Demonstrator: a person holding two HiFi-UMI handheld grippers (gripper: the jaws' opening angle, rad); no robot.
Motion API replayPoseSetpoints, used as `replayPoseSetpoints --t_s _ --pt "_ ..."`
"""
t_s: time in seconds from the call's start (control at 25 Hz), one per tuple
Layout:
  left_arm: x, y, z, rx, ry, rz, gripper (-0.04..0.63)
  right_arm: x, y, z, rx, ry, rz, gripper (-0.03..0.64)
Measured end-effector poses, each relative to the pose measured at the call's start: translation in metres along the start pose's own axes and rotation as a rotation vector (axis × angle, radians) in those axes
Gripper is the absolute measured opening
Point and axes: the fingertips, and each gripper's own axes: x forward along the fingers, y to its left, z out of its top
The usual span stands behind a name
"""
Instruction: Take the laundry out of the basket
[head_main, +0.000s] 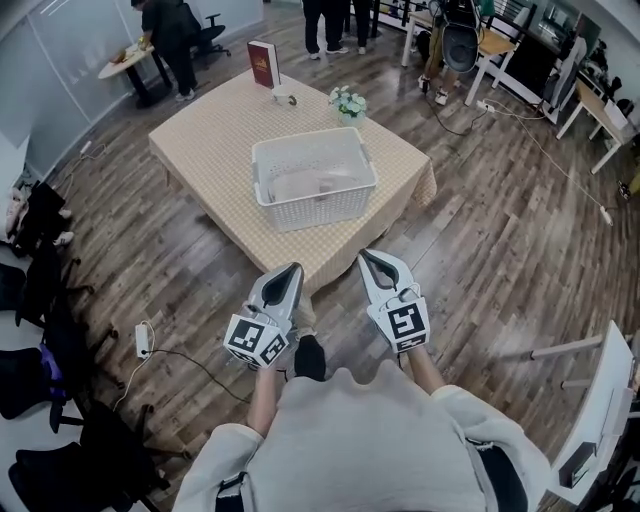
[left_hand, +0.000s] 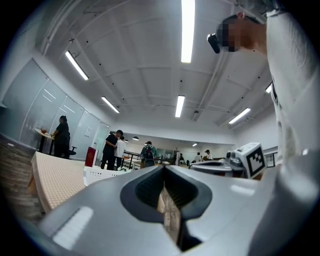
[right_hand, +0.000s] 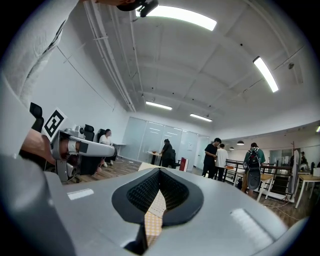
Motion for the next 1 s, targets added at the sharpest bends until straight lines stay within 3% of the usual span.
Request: replayPoseSetpoints --t_s 1.0 --pt "0.148 0.225 0.055 0.000 -0.017 -0.078 0.011 0.258 -0.074 0.038 -0.022 0.007 -0.062 -0.002"
